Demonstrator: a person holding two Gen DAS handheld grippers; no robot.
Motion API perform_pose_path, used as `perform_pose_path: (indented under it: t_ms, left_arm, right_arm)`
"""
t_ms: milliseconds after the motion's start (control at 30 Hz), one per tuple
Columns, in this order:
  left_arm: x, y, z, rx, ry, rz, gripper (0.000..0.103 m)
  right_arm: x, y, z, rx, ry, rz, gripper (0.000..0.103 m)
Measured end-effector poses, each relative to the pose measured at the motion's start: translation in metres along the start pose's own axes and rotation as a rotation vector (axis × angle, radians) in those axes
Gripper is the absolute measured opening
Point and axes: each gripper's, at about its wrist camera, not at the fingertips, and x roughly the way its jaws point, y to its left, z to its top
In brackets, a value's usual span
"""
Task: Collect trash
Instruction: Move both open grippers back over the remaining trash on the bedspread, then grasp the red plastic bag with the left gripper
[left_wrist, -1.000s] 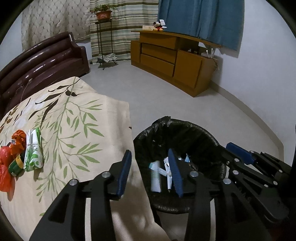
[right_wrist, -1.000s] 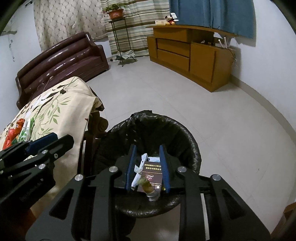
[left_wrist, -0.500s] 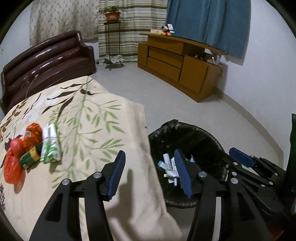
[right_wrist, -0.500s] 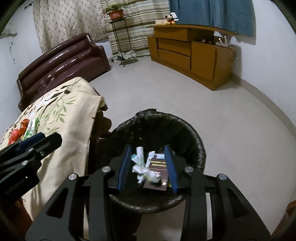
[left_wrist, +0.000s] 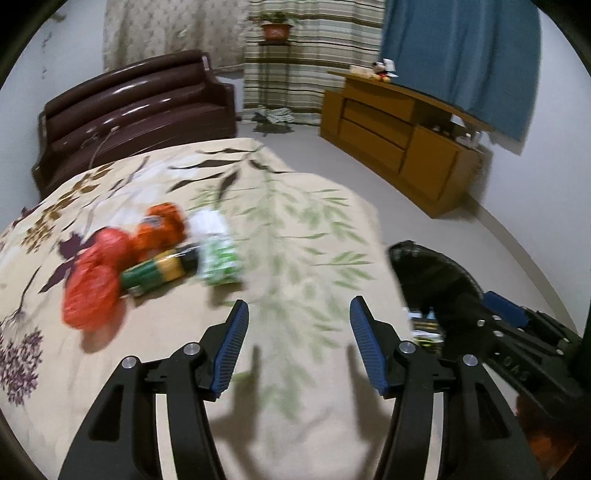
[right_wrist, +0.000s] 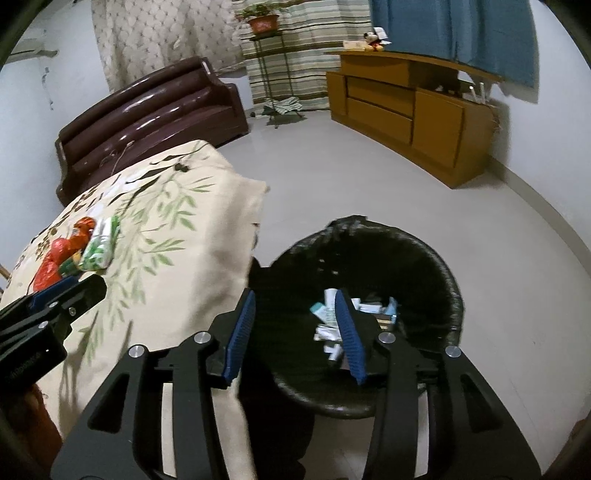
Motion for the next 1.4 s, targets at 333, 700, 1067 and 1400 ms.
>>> perform_pose_path:
  t_ms: [333, 700, 1067, 1400]
  left_arm:
    - [-0.017, 0.072, 0.001, -0.107, -0.028, 0.100, 0.057]
    - [-0.015, 0.121, 0.014, -0.171, -0.048, 0.159, 0.059]
    - [0.015, 0.148, 0.027, -0.183, 0.003, 0.133, 0.062]
    - [0.022, 0.152, 0.027, -0.146, 0.009, 0.072, 0.045]
  right_arm:
    - [0.001, 0.051, 0.007, -0.069, -0.003, 0.055, 0.046]
    - [0.010, 0.101, 0.019, -0.136, -0.002, 0.101, 0.047]
    - [0.026, 0.134, 0.031, -0.178, 0.004, 0.127, 0.047]
    - [0.041, 0.155, 0.034, -0.201, 0.025, 0.136, 0.047]
